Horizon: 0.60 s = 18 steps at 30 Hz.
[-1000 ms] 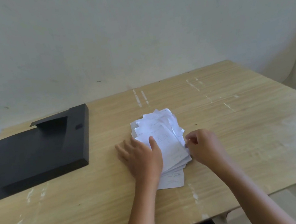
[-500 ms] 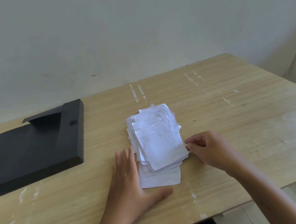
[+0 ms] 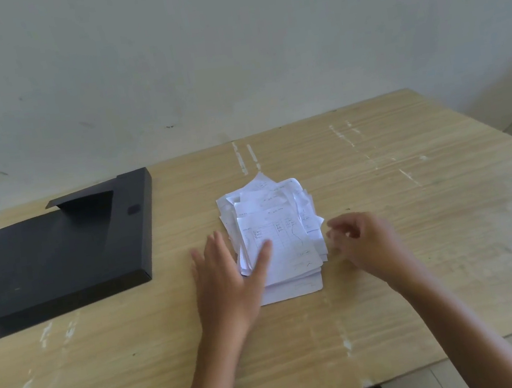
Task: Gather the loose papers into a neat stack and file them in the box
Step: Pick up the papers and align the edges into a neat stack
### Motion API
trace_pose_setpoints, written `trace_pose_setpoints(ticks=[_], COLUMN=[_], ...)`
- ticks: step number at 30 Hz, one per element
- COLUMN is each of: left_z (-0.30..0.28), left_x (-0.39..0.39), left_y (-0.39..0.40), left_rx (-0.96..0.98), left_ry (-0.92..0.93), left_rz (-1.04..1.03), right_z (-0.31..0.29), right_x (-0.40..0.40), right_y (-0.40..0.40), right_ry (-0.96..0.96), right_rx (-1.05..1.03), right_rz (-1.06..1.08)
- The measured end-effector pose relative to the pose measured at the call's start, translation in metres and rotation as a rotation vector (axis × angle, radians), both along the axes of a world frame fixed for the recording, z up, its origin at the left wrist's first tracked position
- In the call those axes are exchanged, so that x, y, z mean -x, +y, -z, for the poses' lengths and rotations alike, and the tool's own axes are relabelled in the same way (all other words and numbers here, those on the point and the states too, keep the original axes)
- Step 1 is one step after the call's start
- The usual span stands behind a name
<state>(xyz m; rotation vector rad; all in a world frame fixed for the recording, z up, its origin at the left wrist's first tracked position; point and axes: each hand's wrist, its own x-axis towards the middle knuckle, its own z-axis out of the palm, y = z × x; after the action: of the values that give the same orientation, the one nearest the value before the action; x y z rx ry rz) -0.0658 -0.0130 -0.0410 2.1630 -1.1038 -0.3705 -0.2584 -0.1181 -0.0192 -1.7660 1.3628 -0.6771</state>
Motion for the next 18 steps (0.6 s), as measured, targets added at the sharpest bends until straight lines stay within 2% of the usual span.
trace_pose_setpoints(ticks=[2,4,7,12,18], left_z=[-0.002,-0.005,-0.004,-0.002,-0.006], left_x=[-0.013,-0.023,-0.034,-0.032,-0.034], left_y=[-0.022,-0.048,-0.081,-0.101,-0.114], left_rx=[0.018,-0.048,-0.135,-0.273,-0.153], left_ry=[-0.048,-0.107,-0.112,-0.144,-0.054], left_rz=[-0.123,-0.158,-0.073,0.011,0.089], right_z=[-0.003,-0.004,0.001,0.012,0.030], right_x=[-0.009,-0.021,-0.030,-0.025,-0.017], right_y=[-0.014,-0.026,-0.035,-0.032,-0.030], right_ry=[0.055,0.129,0.206,0.189,0.168], right_rx=[0.050,0.062,0.086,0.150,0.235], right_rz=[0.040,0.012,-0.014,-0.034,-0.071])
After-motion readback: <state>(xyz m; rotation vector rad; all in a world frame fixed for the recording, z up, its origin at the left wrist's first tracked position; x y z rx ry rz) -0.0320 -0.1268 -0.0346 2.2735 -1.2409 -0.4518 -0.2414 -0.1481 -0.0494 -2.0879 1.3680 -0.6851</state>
